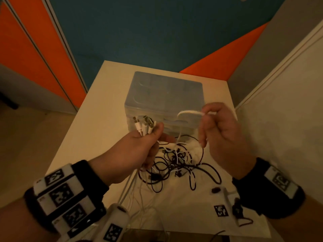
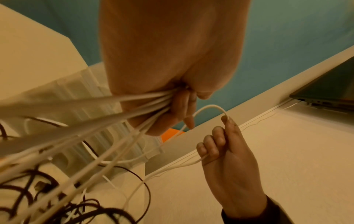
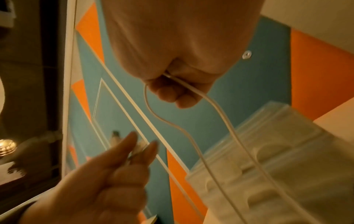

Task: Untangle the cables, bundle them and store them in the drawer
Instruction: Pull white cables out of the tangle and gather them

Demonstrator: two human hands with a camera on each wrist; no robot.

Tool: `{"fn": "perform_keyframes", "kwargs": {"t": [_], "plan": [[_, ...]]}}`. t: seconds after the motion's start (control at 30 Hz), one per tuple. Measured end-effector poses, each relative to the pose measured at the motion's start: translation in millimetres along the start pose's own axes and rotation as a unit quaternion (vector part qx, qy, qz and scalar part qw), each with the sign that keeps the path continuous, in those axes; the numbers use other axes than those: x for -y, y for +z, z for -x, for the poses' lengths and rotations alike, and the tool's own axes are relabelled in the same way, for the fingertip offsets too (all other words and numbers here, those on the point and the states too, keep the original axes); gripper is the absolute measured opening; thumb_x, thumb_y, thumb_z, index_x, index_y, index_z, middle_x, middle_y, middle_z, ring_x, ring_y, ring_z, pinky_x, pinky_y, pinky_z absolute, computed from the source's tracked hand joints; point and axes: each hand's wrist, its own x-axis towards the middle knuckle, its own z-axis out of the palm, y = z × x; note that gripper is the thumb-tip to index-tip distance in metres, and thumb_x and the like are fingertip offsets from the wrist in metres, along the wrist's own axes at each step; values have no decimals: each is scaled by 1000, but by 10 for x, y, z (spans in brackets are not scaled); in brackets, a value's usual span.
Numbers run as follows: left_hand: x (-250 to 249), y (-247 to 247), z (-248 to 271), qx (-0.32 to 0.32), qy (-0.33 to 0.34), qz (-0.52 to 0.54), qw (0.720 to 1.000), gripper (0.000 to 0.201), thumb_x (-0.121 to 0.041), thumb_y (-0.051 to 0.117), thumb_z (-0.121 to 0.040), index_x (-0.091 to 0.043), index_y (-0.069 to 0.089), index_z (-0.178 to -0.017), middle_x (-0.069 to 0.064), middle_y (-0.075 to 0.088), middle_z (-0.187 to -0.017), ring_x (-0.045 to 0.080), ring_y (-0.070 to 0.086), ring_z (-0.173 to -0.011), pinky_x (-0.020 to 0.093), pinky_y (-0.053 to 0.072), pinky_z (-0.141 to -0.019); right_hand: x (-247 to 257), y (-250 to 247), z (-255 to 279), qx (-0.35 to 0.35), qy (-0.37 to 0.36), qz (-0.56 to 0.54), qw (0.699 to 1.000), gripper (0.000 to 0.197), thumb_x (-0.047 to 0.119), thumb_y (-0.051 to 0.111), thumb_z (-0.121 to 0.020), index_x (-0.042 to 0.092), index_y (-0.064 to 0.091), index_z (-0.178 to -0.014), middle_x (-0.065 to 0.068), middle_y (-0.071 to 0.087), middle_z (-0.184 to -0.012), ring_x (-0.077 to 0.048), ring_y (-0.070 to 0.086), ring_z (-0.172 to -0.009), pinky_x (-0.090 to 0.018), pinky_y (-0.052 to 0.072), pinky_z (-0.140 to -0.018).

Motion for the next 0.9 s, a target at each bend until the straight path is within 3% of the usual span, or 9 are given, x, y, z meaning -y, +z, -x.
{"fn": "perform_keyframes", "kwargs": {"t": [0.13,0.23,0.37,0.43,0.5,0.63,0.77,0.83,0.9], "plan": [[-66,75,-82,-13,-3,24,1000,43,-48,44,-98,-22,75,-83,-5,27,-54,12,24,-46,28,27,-49,-33,220,200,118,49,-43,991,12,34,51,-89,40,54,-100,-9,52,-61,-19,46,-48,-33,41,-48],[-183,42,-96,-6,-7,92,996,43,-50,49,-92,-15,74,-96,-7,23,-55,11,21,-46,27,23,-47,-121,262,265,179,63,-4,982,14,39,54,-89,46,54,-101,-6,54,-64,-23,49,-53,-40,43,-54],[-351,-85,-48,24,58,81,995,32,-41,50,-95,-18,55,-74,-6,21,-54,14,17,-49,27,21,-47,-335,158,267,205,67,111,970,15,31,53,-95,46,57,-97,8,61,-74,-8,56,-62,-22,45,-59],[-424,-140,-2,41,85,71,993,35,-42,52,-95,-20,50,-68,-6,19,-54,14,17,-48,28,21,-47,-531,73,268,194,103,153,964,18,26,51,-98,41,60,-97,11,60,-73,-8,57,-63,-27,46,-61],[-492,-201,50,37,105,75,991,37,-44,52,-92,-21,49,-63,-6,18,-53,12,19,-46,25,23,-45,-772,-21,284,195,139,204,949,16,32,46,-100,37,61,-101,9,60,-70,-9,57,-63,-33,48,-62],[-561,-336,86,18,130,73,989,38,-47,52,-89,-22,47,-60,-1,14,-58,12,18,-45,27,21,-45,-1186,-164,390,257,219,307,890,21,41,39,-101,36,59,-104,11,64,-90,-2,59,-78,-25,48,-72],[-404,-334,104,25,123,-6,992,35,-41,53,-89,-21,46,-61,0,21,-58,14,19,-47,27,21,-45,-1208,-217,423,329,261,272,866,25,38,47,-99,41,52,-123,15,58,-116,-6,58,-104,-19,45,-84],[-295,-286,81,37,111,-39,992,34,-40,55,-88,-21,47,-61,-2,26,-56,13,20,-47,26,21,-45,-1122,-190,344,346,267,179,881,41,24,50,-96,45,43,-131,14,55,-121,-3,54,-112,-16,42,-87],[-221,-230,47,48,93,-62,993,35,-41,55,-88,-19,45,-63,-2,26,-56,14,18,-48,26,18,-47,-1006,-93,216,308,253,43,916,54,15,45,-91,45,41,-137,9,61,-118,-11,56,-117,-25,44,-92]]}}
